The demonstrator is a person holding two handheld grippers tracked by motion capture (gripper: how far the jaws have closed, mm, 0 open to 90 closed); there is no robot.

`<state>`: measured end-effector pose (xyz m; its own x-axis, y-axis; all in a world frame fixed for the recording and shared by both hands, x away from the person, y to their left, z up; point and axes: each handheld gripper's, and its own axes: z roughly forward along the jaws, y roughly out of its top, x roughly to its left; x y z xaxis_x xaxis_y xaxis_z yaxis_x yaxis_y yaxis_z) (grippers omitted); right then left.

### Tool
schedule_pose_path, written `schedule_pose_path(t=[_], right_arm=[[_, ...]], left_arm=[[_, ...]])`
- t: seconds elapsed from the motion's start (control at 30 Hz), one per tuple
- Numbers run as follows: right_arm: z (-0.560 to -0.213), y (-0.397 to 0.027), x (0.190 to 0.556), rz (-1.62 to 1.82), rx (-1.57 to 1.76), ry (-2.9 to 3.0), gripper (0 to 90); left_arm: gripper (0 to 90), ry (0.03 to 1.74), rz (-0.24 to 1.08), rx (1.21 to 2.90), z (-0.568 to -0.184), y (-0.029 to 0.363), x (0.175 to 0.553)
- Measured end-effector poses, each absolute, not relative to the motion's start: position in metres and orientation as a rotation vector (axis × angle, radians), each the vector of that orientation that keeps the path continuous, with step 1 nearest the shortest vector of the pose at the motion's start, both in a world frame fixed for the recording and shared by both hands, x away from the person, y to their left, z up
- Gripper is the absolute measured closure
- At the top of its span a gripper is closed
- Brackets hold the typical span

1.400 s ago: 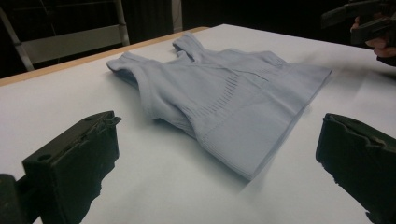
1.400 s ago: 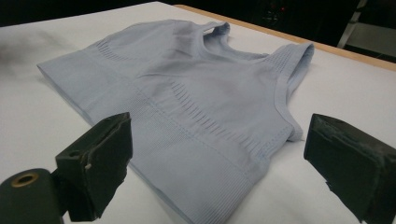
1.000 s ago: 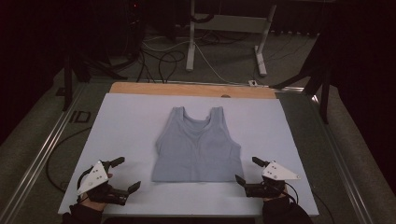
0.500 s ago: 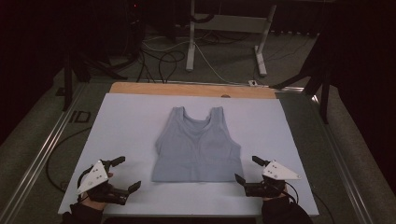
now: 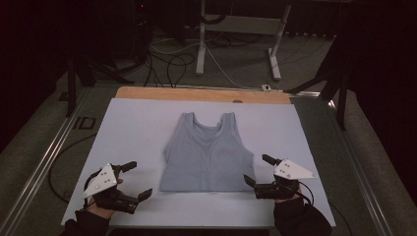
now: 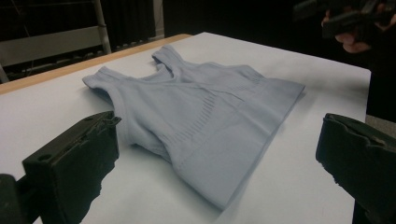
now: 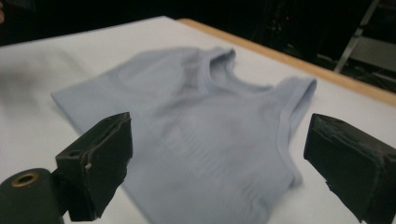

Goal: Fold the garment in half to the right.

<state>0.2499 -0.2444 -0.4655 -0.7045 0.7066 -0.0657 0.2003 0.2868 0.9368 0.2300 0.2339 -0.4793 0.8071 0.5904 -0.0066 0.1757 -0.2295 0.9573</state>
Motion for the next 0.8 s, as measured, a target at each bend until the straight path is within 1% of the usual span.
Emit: schedule_pose_path(t=[0.17, 0.4, 0.63, 0.8], right_arm=[[-0.443, -0.238, 0.262, 1.45, 0.768, 2.066, 8.0], [-0.423, -0.227, 0.278, 1.48, 0.724, 2.06, 8.0], [-0.409, -0.212, 0.295, 1.49, 0.675, 2.067, 8.0], [-0.406, -0.194, 0.31, 1.526, 0.657, 2.077, 8.0]], left_arm=[[0.0, 0.599, 0.436, 1.802, -0.466, 0.228, 0.234], [0.0, 0.592, 0.449, 1.812, -0.45, 0.221, 0.237], [0.0, 0.606, 0.438, 1.849, -0.44, 0.213, 0.239], [0.0, 0.629, 0.444, 1.87, -0.437, 0.204, 0.241]])
